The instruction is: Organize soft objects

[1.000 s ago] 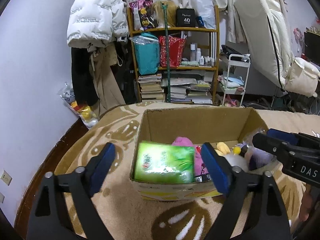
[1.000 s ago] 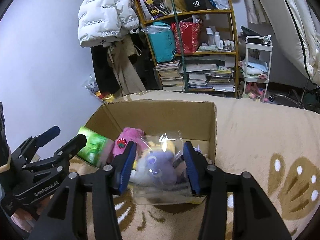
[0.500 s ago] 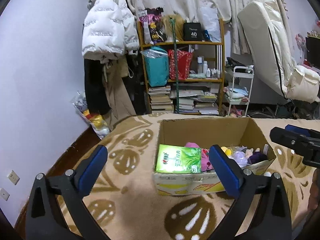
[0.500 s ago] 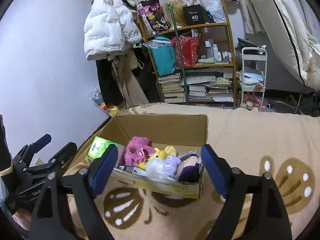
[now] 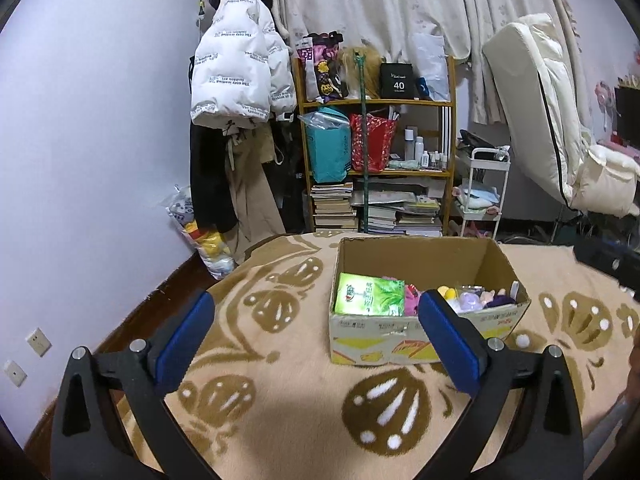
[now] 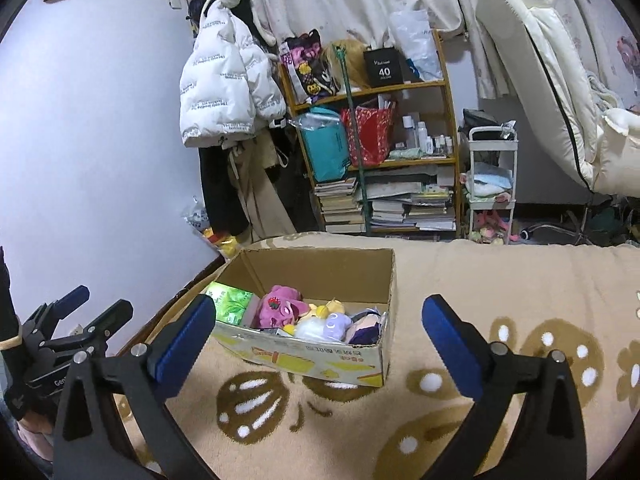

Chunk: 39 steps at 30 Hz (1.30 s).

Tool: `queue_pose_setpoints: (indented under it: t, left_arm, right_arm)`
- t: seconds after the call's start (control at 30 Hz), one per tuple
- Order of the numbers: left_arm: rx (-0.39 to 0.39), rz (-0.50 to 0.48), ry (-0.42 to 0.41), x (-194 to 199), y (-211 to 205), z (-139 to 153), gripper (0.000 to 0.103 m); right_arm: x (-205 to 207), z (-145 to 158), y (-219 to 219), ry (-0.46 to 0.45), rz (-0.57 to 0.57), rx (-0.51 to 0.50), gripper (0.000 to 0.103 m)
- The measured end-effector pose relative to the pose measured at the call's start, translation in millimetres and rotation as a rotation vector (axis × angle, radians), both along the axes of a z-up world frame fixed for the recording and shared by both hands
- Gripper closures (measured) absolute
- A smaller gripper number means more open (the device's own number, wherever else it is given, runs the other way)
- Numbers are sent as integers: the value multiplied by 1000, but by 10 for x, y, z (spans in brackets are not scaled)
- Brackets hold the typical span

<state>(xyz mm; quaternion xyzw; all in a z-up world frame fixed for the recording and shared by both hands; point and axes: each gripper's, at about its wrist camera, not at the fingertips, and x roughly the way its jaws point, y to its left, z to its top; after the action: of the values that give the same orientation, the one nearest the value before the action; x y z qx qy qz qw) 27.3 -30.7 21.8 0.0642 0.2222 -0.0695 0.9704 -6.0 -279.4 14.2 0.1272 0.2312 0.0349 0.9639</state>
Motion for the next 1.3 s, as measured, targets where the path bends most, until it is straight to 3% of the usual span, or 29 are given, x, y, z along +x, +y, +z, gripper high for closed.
queue_pose_setpoints:
  t: [0.4,0.9,1.3]
  left_arm:
    - [67,-25,-18,-342,-46,-36,2]
    - [75,-26,-3,-192,-133,-180,2]
    - [66,-12,-17,-151,-115,-190,2]
  right_arm:
    - [-274,10,8,-23,-33,-80,0]
    - [-259,-107,-93,-9,-105,-73,0]
    - [-195,-107,-109,0,-96,-74,0]
